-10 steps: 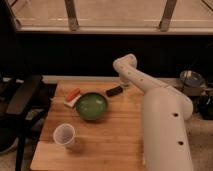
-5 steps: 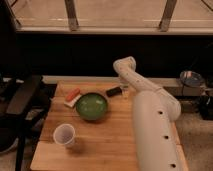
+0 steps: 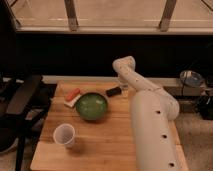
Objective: Push the eraser across the table
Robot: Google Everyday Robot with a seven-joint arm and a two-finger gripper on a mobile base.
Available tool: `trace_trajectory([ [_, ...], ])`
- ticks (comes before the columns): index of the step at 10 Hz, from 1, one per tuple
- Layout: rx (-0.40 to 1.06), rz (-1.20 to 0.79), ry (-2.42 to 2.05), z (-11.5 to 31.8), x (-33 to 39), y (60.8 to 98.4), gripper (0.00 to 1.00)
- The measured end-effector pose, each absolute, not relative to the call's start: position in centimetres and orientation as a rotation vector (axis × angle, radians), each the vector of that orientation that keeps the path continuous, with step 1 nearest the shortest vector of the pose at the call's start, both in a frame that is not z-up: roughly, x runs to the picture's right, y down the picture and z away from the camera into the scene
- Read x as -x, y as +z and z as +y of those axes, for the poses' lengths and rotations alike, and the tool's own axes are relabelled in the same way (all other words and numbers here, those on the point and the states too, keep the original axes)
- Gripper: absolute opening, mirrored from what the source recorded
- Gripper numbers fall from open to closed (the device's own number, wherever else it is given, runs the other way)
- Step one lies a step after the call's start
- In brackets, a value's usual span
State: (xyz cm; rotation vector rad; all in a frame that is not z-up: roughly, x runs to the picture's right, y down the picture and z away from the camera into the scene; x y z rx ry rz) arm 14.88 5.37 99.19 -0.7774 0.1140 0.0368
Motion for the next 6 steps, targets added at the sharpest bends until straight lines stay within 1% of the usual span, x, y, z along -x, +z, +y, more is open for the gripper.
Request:
trace_trajectory([
  [2, 0.748, 0.088, -0.010, 4.7, -13.5, 99.3, 0.00],
  [6, 0.620, -0.014, -0.137, 2.0, -6.5, 99.3, 0.00],
])
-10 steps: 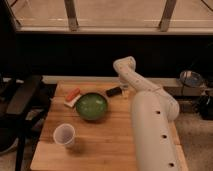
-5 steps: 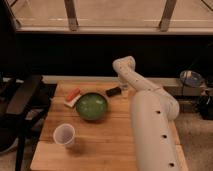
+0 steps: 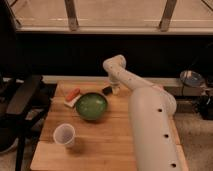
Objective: Push the eraser across the table
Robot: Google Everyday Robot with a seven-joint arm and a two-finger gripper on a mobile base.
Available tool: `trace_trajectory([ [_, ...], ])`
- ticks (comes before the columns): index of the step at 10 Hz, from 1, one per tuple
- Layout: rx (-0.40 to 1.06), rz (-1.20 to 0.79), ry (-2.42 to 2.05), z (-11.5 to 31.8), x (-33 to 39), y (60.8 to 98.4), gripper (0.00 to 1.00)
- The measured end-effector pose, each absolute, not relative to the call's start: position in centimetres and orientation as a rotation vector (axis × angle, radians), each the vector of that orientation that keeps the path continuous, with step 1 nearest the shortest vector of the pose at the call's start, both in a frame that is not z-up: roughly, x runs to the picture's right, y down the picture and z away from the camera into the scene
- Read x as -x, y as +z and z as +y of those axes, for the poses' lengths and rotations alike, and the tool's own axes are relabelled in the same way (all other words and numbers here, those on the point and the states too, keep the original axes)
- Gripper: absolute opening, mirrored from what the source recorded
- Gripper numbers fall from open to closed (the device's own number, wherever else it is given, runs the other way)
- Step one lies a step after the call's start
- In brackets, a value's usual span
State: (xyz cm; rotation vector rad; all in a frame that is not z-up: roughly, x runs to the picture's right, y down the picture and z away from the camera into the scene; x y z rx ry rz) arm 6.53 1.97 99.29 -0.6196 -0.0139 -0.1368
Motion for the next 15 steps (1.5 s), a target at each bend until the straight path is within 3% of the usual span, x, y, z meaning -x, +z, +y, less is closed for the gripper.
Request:
trace_trajectory([
  [5, 0.541, -0.091, -0.224, 0.6, -3.6, 101.9, 0.00],
  [8, 0.528, -0.078, -0.229, 0.2, -3.9, 101.4, 0.00],
  [10, 0.485, -0.058, -0.234, -1.0, -4.7, 99.8, 0.00],
  [15, 0.382, -0.026, -0.273, -7.5, -4.4, 91.5, 0.00],
])
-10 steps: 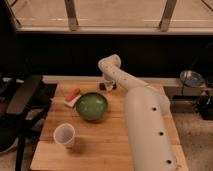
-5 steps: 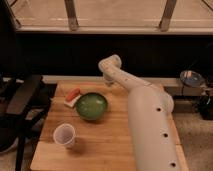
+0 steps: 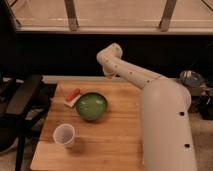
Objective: Push the eraser across the table
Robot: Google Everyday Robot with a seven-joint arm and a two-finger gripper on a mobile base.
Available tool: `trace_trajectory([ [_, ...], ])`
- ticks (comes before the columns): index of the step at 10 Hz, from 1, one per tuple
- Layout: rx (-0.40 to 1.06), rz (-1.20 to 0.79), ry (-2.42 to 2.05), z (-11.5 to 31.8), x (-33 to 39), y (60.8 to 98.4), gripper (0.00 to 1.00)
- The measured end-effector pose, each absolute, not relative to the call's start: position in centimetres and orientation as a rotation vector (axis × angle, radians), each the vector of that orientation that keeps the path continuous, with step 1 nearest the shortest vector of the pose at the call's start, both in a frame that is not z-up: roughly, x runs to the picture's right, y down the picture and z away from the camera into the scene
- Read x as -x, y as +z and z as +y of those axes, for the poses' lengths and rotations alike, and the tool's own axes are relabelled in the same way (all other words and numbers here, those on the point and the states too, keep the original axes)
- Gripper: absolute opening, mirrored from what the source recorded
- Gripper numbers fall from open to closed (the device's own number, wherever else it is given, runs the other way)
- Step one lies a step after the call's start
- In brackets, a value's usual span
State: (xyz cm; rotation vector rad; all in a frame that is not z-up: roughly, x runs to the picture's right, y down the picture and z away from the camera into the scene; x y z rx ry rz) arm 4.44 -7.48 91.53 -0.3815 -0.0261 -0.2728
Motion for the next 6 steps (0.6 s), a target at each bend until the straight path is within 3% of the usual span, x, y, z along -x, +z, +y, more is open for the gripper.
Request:
trace_trajectory([
  [6, 0.402, -0.009, -0.315, -6.7, -2.6, 91.2, 0.00],
])
